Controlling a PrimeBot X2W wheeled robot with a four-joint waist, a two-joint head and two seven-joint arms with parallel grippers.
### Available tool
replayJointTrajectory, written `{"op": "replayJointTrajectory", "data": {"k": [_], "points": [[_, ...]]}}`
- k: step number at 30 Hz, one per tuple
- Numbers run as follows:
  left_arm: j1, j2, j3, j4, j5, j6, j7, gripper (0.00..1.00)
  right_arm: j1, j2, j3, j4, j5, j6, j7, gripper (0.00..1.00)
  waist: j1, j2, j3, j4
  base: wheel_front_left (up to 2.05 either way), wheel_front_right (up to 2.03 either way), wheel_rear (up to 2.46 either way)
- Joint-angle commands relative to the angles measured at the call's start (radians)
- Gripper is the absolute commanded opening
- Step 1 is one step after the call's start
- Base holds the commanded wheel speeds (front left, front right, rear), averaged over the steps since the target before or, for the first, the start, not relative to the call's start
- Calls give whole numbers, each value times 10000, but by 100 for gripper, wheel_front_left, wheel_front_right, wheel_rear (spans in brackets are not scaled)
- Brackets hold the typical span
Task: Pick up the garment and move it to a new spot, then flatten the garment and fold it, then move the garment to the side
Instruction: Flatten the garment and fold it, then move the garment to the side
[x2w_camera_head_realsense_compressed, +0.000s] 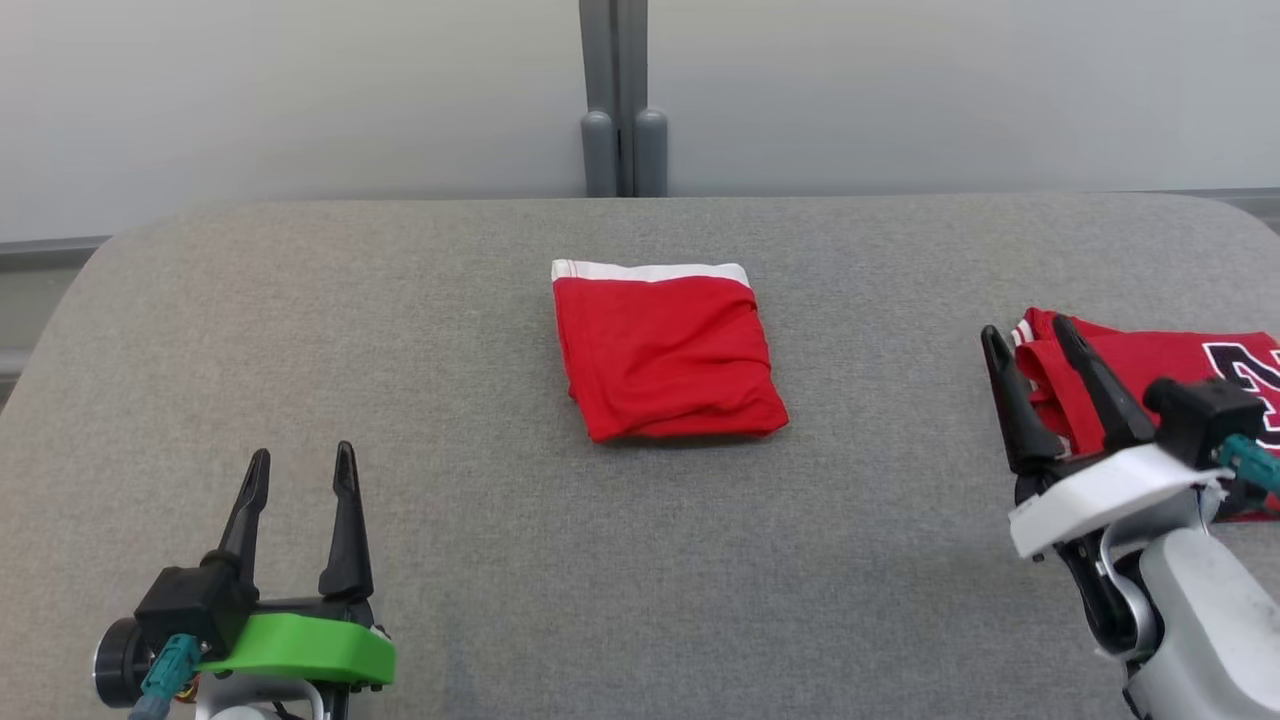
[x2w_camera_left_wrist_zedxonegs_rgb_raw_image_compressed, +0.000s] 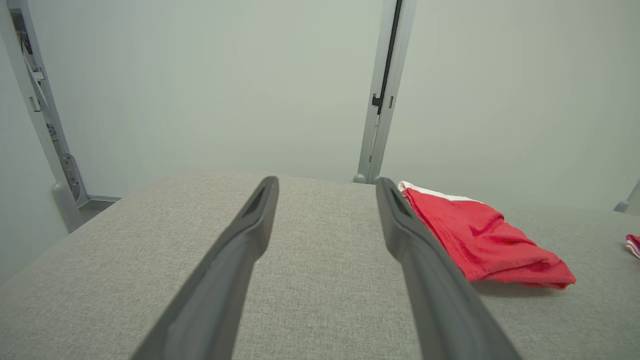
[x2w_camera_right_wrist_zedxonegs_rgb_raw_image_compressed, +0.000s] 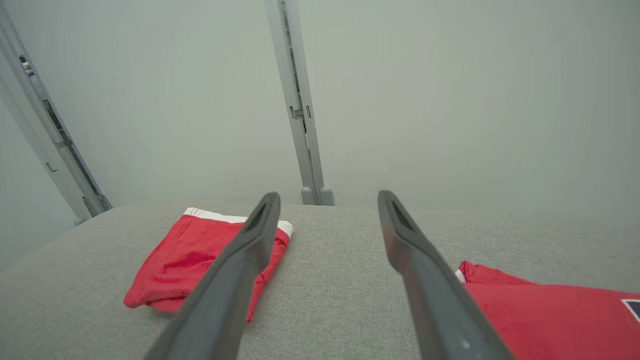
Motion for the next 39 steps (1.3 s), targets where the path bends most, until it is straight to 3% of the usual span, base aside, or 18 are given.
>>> {"op": "replayJointTrajectory", "data": {"k": [1,7,14,20,24,31,39], "points": [[131,52,64,-39,108,-47,-27,100,281,194,-225,-194,-284,0,-35,100,0,-1,-90,-185,0,0,0],[184,8,141,159,430,-154,-26,100,1389,956,-1041,-461,-1333,0,-34,100,0,-1,-81,-308,0,0,0],[107,-66,126,325,543,-272,-26,100,1671,1269,-1194,-507,-1725,0,-35,100,0,-1,-71,-386,0,0,0],[11,-97,123,408,591,-338,-27,100,1535,1277,-990,-451,-1792,0,-35,100,0,-1,-17,-387,0,0,0],[-152,-118,33,413,621,-380,-27,100,724,1298,-193,-161,-946,0,153,100,0,-1,217,-235,0,0,0],[-438,-171,-265,500,527,-422,-27,100,-1534,1382,548,1184,28,0,2075,100,0,-1,563,373,0,0,0],[-853,-220,-778,713,297,-449,-27,100,-4401,1542,218,4542,292,0,5214,100,0,-1,1044,1575,0,0,0]]}}
